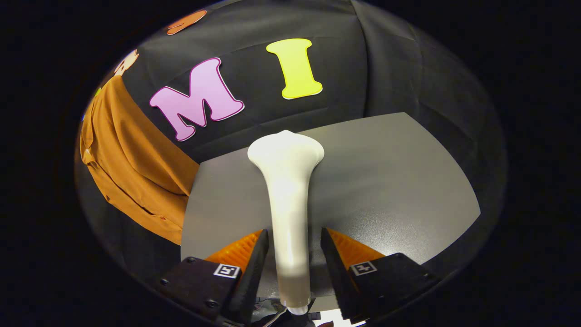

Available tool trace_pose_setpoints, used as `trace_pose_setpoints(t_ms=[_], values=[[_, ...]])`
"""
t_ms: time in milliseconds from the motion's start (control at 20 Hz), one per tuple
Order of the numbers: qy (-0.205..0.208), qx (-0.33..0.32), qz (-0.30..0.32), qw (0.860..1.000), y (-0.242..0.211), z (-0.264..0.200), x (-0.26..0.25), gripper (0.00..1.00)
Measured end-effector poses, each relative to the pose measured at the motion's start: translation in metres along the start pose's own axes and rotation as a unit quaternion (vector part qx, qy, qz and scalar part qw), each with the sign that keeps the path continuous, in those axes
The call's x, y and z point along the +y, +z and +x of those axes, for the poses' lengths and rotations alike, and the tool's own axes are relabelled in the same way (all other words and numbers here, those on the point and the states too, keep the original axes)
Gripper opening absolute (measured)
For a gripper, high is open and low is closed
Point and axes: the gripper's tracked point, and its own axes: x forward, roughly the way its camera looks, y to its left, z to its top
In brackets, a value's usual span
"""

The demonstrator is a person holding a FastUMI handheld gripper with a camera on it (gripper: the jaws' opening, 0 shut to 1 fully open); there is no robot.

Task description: Iron the clothes twice with a garment steamer, once on the left side and once on the right side.

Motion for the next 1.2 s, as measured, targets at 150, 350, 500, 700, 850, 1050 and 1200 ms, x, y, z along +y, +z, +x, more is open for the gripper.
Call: trace_pose_setpoints(t_ms=[150, 350, 500, 700, 850, 1050, 1200], values=[[0.006, 0.004, -0.013, 1.000, 0.000, 0.002, 0.002, 0.46], [0.012, -0.019, -0.020, 1.000, 0.005, -0.003, 0.003, 0.29], [0.005, -0.062, -0.041, 0.997, 0.011, -0.017, 0.006, 0.29], [-0.006, -0.118, -0.057, 0.991, 0.020, -0.044, 0.010, 0.29], [-0.017, -0.162, -0.064, 0.985, 0.029, -0.070, 0.015, 0.29], [-0.031, -0.217, -0.048, 0.974, 0.037, -0.113, 0.025, 0.29], [-0.028, -0.252, -0.048, 0.966, 0.032, -0.144, 0.050, 0.29]])
